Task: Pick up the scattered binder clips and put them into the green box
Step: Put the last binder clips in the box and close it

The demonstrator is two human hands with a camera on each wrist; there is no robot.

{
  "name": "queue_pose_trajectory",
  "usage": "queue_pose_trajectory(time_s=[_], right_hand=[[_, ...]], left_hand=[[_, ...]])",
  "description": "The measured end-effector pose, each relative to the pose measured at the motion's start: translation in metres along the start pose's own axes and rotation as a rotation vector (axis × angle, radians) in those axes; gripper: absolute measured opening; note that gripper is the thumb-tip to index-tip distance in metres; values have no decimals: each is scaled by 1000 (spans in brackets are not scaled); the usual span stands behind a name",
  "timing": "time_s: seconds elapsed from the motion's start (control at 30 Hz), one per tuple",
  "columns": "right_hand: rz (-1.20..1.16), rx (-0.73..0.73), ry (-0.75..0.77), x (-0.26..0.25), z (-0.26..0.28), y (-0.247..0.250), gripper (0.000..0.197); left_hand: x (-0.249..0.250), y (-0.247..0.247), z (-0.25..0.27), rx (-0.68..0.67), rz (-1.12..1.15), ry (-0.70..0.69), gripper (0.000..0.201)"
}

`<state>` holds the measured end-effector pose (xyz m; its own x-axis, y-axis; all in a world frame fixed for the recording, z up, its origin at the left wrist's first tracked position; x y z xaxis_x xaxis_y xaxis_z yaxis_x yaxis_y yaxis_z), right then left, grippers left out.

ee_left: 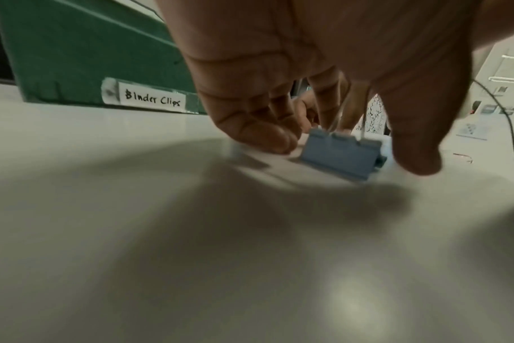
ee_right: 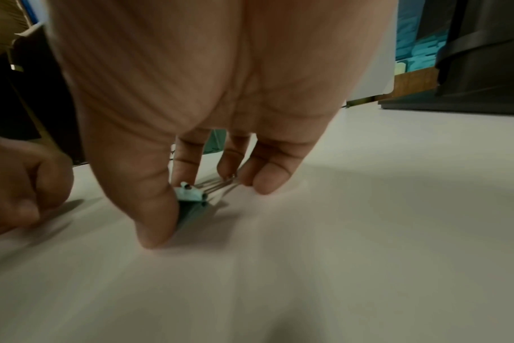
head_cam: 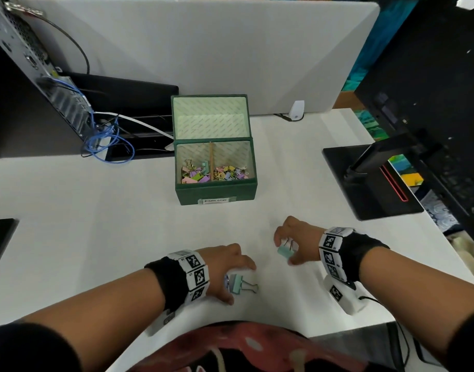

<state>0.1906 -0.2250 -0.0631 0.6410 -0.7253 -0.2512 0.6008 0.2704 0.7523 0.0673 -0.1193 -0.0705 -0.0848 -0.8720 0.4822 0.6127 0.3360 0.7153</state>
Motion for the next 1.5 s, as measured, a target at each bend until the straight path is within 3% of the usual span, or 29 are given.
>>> queue_pose_trajectory(time_s=[0.13, 0.2, 0.47, 0.7, 0.9, 1.13, 1.3, 1.4, 1.5], right_hand=[[-74, 42, 4, 7, 3, 2, 49], [-92, 59, -1, 10, 4, 2, 50], [-80, 87, -46, 20, 3, 11, 45], [-250, 205, -116, 27, -2, 49, 38], [-452, 316, -59, 0, -15, 90, 34], [-589, 416, 25, -37, -26, 132, 28], [-641, 468, 30, -42, -29, 150, 30], [-651, 501, 19, -40, -32, 159, 32], [-672, 498, 20, -45, -36, 164, 32]], left_hand=[[-4, 6, -8, 83, 25, 26, 49], [-8, 12, -9, 124, 31, 53, 44], [-37, 66, 5, 325, 114, 177, 45], [-67, 130, 42, 609, 244, 285, 41], [-85, 182, 66, 827, 196, 327, 44], [-113, 195, 61, 901, 279, 416, 44], [-129, 182, 57, 863, 270, 498, 70], [-139, 179, 58, 920, 395, 467, 66], [-146, 168, 55, 868, 492, 448, 59]])
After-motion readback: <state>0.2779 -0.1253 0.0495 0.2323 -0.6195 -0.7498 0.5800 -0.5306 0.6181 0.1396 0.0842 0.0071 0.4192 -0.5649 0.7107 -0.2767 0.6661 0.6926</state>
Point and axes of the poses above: each hand's wrist, its own z-axis away from the middle knuckle, its own y-axis out of the back of the hand, x = y × z, the point moved 8 cm from there along -z, towards the middle knuckle, and after that the axes turned 5 degrees about -y, right-handed, at the moved point
